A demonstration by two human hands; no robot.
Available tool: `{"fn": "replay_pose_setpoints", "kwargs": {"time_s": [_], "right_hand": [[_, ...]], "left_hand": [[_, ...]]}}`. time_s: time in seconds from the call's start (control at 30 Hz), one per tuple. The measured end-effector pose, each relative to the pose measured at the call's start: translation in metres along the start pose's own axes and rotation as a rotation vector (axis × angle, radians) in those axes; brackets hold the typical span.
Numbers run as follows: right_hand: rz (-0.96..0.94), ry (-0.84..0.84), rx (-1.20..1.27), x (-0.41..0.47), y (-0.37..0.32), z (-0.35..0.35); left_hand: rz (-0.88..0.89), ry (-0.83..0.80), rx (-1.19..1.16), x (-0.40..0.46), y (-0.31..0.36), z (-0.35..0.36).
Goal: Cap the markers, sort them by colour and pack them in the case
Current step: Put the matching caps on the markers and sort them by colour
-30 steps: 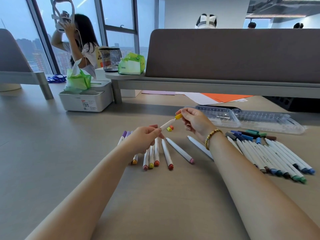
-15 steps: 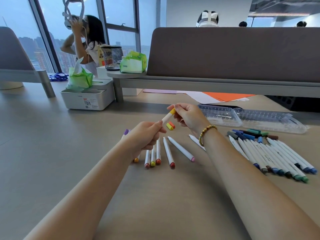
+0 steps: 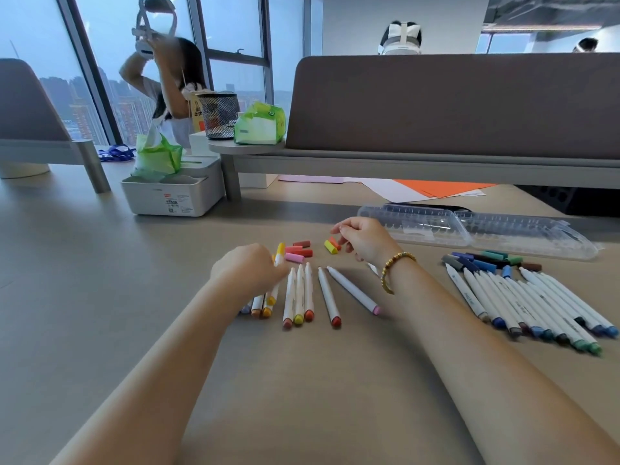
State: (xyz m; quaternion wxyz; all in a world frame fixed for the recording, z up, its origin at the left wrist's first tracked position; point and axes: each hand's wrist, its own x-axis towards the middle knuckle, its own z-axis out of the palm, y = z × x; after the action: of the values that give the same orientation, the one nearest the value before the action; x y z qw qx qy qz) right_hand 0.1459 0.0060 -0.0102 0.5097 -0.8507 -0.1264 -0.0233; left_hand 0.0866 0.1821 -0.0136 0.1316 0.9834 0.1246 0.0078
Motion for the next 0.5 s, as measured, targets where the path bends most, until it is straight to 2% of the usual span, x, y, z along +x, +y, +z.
{"fn": "replay_pose_setpoints", "kwargs": {"time_s": [0.1,0.27,0.4,0.5], "right_hand": [[0.009,0.006,-0.012,0.0022,0.0007,-0.0018],[0.027,0.004,-0.016,0.004,0.0027,-0.0025],[0.021,0.001,-0.025,0.0039,0.0037,-0.0022],[0.026,0.01,-0.031,0.0052,0.0054,-0.0028]], "left_hand": [[0.034,0.014,0.153,-0.0029,0.0044,0.0052],[0.071,0.039,0.27,-0.0038,0.0078,0.0087],[0.074,0.03,0.231,-0.0001,0.003,0.0105],[0.125,0.129,0.118,-0.0016,0.0044,0.01]]}}
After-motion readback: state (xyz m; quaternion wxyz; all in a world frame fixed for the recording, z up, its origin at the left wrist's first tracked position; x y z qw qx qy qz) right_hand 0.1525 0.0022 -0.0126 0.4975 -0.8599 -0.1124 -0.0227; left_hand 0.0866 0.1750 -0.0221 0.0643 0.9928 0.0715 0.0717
